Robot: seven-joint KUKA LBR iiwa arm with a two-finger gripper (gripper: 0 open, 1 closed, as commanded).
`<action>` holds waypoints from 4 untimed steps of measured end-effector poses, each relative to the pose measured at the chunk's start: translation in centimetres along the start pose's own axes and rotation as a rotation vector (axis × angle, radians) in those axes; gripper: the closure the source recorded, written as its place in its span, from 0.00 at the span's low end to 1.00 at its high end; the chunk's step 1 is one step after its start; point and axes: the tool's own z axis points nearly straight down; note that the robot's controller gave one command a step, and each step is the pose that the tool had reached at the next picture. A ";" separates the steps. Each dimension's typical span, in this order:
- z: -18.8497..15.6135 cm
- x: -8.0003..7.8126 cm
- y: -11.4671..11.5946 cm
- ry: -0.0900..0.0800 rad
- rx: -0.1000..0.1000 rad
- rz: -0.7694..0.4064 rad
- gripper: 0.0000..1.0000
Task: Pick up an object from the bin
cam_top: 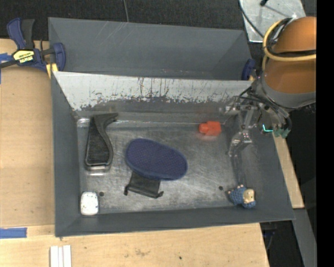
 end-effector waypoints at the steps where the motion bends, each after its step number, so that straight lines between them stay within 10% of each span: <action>1: 11.7 -1.8 12.1 -0.001 -0.003 -0.098 0.00; 2: 15.1 -1.2 11.5 -0.016 0.000 0.048 0.00; 3: 15.0 -1.1 11.6 -0.007 0.000 0.046 1.00; 4: 0.8 1.1 11.9 -0.015 0.001 -0.145 1.00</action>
Offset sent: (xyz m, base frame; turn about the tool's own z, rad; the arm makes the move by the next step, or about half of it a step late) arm 0.0182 0.1160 -0.1127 -0.0895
